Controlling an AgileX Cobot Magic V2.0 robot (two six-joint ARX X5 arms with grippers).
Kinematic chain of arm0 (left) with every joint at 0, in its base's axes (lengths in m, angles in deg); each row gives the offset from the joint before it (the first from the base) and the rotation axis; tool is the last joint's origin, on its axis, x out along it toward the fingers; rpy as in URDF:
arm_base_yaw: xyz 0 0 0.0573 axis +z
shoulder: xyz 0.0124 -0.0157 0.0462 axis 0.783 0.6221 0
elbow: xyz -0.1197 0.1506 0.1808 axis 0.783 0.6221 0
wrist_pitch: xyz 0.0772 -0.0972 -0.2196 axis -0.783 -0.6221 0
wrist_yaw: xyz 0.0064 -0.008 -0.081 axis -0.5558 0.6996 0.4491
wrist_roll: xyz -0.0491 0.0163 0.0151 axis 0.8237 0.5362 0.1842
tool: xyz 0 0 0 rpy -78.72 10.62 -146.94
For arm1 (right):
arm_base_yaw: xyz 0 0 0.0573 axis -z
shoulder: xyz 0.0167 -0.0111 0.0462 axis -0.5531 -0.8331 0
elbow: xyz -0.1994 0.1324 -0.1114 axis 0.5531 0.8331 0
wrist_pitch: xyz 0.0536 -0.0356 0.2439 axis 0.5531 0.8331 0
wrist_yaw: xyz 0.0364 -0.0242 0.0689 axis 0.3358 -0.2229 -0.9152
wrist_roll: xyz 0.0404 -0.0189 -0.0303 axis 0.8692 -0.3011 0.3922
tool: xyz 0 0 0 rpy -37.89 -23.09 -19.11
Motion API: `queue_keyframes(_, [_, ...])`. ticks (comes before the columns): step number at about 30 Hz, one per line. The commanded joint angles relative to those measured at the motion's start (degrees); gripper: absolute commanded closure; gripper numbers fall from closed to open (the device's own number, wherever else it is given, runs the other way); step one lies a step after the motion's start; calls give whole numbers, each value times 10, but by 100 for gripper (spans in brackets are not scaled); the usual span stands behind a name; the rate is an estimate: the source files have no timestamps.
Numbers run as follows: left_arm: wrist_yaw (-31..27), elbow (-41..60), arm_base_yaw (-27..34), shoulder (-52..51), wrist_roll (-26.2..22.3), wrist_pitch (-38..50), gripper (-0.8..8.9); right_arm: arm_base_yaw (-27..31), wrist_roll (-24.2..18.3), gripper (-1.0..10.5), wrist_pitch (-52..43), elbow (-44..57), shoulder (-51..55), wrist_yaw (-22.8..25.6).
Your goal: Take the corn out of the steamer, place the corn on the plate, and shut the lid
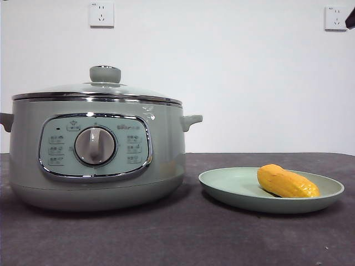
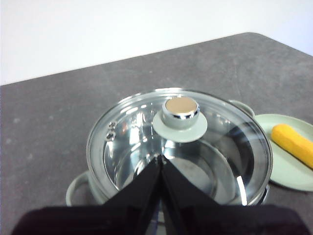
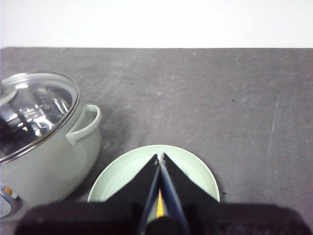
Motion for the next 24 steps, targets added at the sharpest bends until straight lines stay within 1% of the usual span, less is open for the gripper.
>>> queue_keyframes(1, [0, 3, -1, 5, 6, -22, 817, 0, 14, 944, 5, 1, 0, 1])
queue_keyframes(2, [0, 3, -1, 9, 6, -28, 817, -1, 14, 944, 8, 1, 0, 0])
queue_keyframes(4, [2, 3, -1, 16, 26, -36, 817, -1, 14, 944, 16, 1, 0, -2])
queue_keyframes(5, [1, 3, -1, 19, 27, -37, 817, -1, 14, 944, 19, 1, 0, -2])
queue_keyframes(15, [0, 3, -5, 36, 27, -40, 817, -1, 14, 944, 22, 1, 0, -2])
queue_keyframes(17, [-6, 3, -3, 12, 23, -47, 817, -1, 14, 944, 22, 1, 0, -2])
queue_keyframes(20, [-5, 3, 10, -40, -10, -50, 817, -1, 14, 944, 22, 1, 0, -2])
queue_keyframes(22, [3, 4, 29, -79, -23, -50, 817, -1, 14, 944, 22, 1, 0, -2])
queue_keyframes(24, [2, 7, 51, -114, -25, -49, 817, -1, 14, 944, 22, 1, 0, -2])
